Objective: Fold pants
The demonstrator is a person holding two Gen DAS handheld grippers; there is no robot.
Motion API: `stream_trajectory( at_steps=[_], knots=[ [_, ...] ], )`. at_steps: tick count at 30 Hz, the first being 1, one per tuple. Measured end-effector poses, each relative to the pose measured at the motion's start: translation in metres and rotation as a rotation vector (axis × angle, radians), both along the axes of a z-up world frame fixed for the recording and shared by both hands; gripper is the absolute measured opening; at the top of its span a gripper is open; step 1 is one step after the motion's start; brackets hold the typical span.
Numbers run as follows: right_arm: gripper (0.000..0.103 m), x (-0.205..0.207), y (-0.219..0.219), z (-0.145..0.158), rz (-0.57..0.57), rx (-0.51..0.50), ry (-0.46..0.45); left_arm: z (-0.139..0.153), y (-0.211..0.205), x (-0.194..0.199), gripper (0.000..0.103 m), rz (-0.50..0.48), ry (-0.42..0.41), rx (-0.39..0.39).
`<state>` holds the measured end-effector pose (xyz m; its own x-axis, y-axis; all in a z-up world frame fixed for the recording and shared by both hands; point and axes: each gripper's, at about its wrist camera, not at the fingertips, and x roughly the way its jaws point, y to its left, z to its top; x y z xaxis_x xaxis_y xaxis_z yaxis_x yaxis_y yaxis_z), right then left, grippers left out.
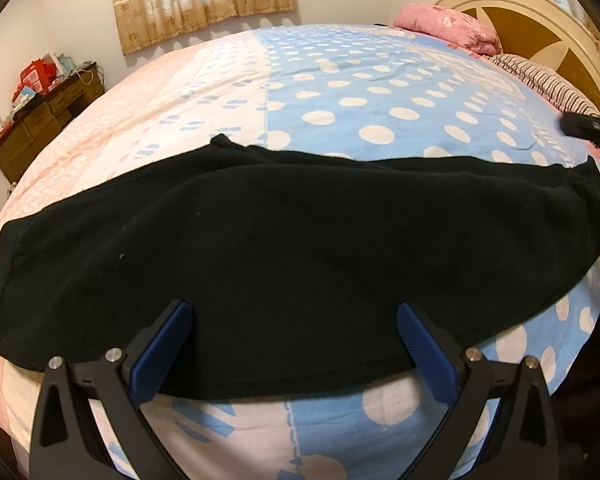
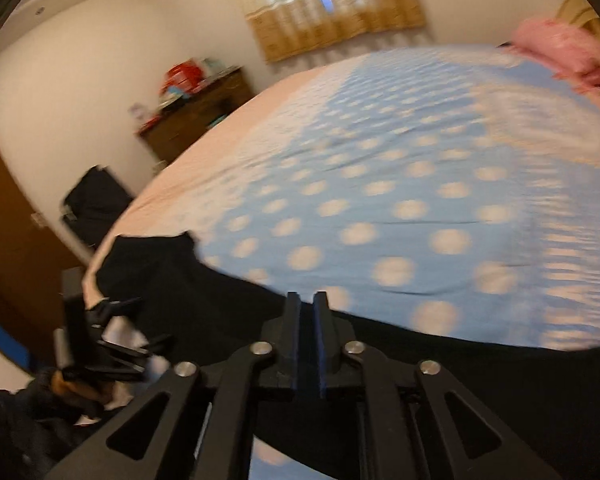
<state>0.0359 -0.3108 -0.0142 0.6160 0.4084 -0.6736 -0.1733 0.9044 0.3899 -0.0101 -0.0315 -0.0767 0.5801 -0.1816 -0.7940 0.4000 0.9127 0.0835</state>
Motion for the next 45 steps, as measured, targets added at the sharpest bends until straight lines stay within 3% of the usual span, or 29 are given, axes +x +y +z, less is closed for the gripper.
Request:
stream_trajectory(
  at_steps=[1, 2, 9, 15, 21, 24, 27, 30, 36, 39, 43, 45],
  knots=[
    [0.037, 0.008, 0.014, -0.006, 0.029, 0.002, 0.012, 0.000, 0.001, 0.000, 0.103, -0.006, 0.000, -0.002],
    [0.043, 0.015, 0.027, -0.011, 0.057, -0.008, 0.019, 0.000, 0.002, -0.001, 0.103, -0.013, 0.000, -0.004],
    [0.042, 0.038, 0.080, -0.041, 0.194, -0.286, 0.069, -0.001, 0.004, -0.003, 0.103, -0.024, -0.015, -0.012],
    [0.041, 0.010, 0.082, -0.035, 0.290, -0.290, 0.096, -0.001, 0.004, -0.002, 0.103, -0.029, -0.015, -0.020],
    [0.041, -0.008, 0.087, -0.038, 0.267, -0.321, 0.063, -0.001, 0.003, -0.001, 0.103, -0.029, -0.015, -0.022],
    [0.041, -0.009, 0.087, -0.047, 0.267, -0.295, 0.106, -0.002, 0.002, -0.001, 0.103, -0.032, -0.016, -0.019],
    [0.041, -0.015, 0.086, -0.038, 0.293, -0.274, 0.085, -0.001, 0.002, -0.001, 0.103, -0.032, -0.014, -0.021],
    [0.042, -0.015, 0.082, -0.034, 0.347, -0.194, 0.110, -0.002, 0.002, -0.001, 0.103, -0.026, -0.015, -0.021],
    [0.043, -0.016, 0.093, -0.046, 0.393, -0.218, 0.151, -0.003, 0.001, -0.002, 0.103, -0.030, -0.014, -0.016],
    [0.043, -0.013, 0.085, -0.042, 0.398, -0.144, 0.174, -0.003, 0.001, -0.001, 0.103, -0.029, -0.012, -0.021],
    [0.043, 0.004, 0.063, -0.027, 0.281, -0.041, 0.122, -0.003, 0.002, -0.001, 0.103, -0.026, -0.013, -0.023],
    [0.042, 0.019, 0.059, -0.023, 0.213, -0.055, 0.074, -0.003, 0.002, -0.001, 0.103, -0.024, -0.014, -0.023]
  ],
)
